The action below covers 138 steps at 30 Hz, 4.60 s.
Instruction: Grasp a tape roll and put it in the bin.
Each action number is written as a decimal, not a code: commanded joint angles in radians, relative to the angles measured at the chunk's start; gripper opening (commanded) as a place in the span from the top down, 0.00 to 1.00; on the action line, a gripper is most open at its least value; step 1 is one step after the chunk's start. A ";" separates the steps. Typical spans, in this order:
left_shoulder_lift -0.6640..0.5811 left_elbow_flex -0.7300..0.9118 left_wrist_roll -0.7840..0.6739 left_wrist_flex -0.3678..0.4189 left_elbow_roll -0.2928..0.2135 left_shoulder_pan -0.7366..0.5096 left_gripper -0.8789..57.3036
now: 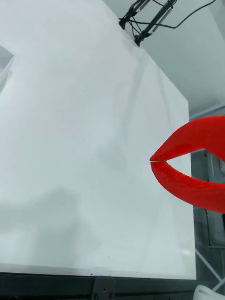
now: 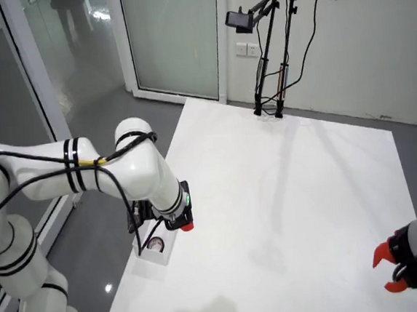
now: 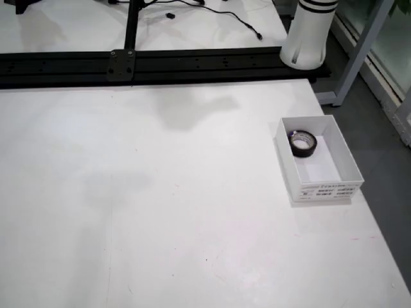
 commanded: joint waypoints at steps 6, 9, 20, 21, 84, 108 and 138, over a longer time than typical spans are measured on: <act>0.001 0.000 0.000 0.000 0.008 -0.083 0.99; 0.001 0.000 0.000 0.000 0.008 -0.083 0.99; 0.001 0.000 0.000 0.000 0.008 -0.023 0.99; 0.001 0.000 0.000 0.000 0.008 -0.017 0.99; -0.001 0.000 0.002 0.000 0.008 -0.009 0.99; -0.001 0.000 0.002 0.000 0.008 -0.034 0.99; -0.001 0.000 0.002 0.000 0.008 -0.027 0.99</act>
